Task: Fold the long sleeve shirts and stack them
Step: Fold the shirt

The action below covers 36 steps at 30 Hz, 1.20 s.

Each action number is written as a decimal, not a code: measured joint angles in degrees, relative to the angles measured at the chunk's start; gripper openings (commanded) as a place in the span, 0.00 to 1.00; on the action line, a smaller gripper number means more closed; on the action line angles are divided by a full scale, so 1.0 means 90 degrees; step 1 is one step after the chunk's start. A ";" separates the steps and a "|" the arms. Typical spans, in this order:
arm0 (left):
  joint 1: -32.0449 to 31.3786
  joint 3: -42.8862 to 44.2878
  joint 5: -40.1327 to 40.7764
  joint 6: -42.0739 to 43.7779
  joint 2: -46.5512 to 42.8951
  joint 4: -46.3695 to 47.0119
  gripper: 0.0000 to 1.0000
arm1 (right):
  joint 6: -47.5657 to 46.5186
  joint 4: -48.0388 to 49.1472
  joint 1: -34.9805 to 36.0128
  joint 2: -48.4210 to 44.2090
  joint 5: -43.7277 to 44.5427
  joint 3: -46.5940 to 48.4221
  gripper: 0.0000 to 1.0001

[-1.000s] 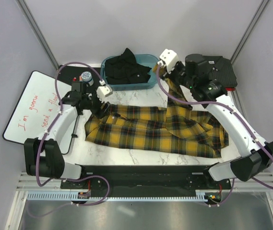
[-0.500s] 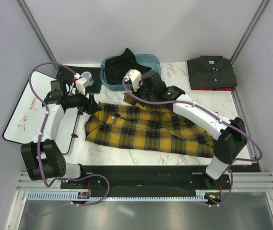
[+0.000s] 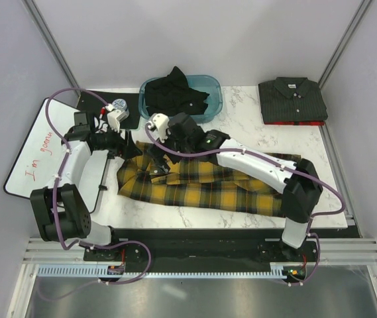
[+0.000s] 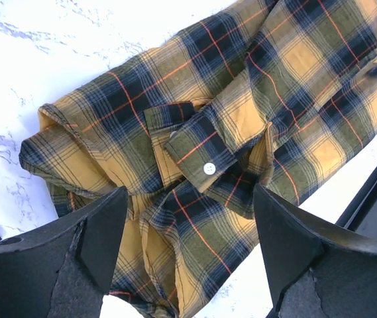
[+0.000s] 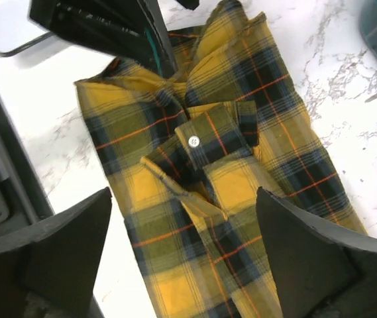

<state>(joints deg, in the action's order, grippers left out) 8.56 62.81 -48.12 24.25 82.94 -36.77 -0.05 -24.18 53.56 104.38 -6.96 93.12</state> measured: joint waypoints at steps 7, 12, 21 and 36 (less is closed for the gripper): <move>-0.0551 -0.0087 0.0418 0.0554 -0.0007 -0.0124 0.77 | -0.0738 -0.0899 -0.2120 -0.1732 -0.1248 -0.0872 0.75; -0.1875 -0.0221 0.1144 0.1190 0.0146 -0.0233 0.64 | -0.1290 -0.1452 -0.2914 -0.2747 -0.1052 -0.2212 0.62; -0.2973 -0.0408 0.3184 0.2319 0.1630 -0.0107 0.47 | -0.1770 -0.2246 -0.3830 -0.1889 -0.0250 -0.3718 0.51; -0.4318 -0.1137 0.3944 0.2424 0.0928 -0.0182 0.48 | -0.3228 -0.2011 -0.4609 0.0401 0.0816 -0.2152 0.50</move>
<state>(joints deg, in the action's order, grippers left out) -30.30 52.58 -12.62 46.06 91.29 -38.41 -29.10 -42.28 12.08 107.98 0.38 73.76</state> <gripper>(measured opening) 0.449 0.474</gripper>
